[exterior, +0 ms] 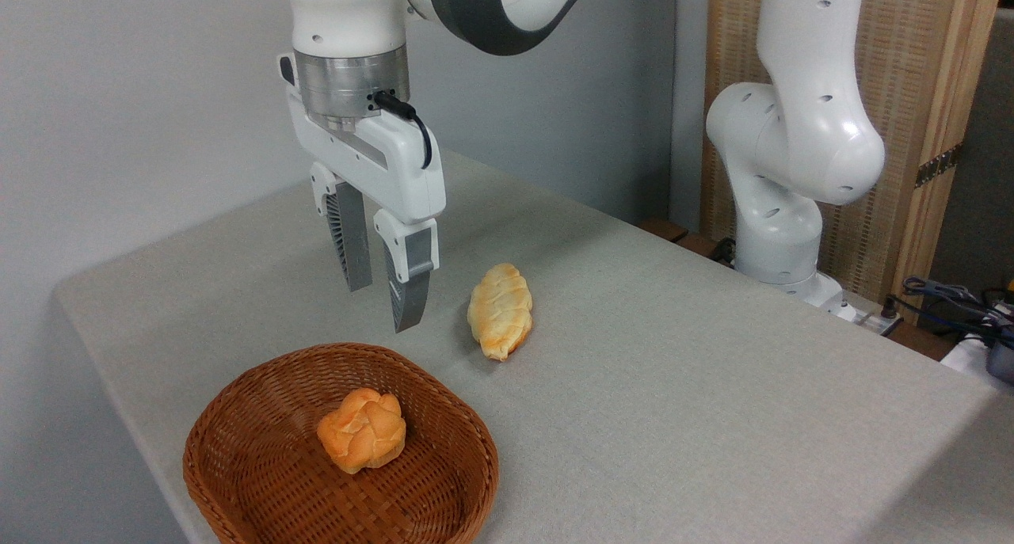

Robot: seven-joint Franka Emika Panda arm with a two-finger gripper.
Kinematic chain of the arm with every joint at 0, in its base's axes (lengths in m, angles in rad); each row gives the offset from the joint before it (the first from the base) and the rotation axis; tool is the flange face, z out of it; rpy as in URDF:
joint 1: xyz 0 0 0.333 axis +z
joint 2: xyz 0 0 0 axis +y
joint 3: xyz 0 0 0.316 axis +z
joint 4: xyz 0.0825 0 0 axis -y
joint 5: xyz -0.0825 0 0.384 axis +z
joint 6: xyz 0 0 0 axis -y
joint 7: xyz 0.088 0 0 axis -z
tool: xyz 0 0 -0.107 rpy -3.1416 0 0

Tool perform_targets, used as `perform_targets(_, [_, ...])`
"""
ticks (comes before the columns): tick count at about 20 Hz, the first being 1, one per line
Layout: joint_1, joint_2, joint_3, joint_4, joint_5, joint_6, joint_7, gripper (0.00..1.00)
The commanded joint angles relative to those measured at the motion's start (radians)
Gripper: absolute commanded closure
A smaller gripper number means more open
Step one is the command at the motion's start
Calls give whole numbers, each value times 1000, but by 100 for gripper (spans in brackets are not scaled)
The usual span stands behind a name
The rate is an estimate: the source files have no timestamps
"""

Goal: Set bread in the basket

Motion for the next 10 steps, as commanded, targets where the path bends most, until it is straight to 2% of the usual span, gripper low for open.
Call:
perform_targets(1, [-6,-8,11,10,7,-16,-15,0])
perform_targets(10, [-4,-8,11,15,7,-16,-14,0])
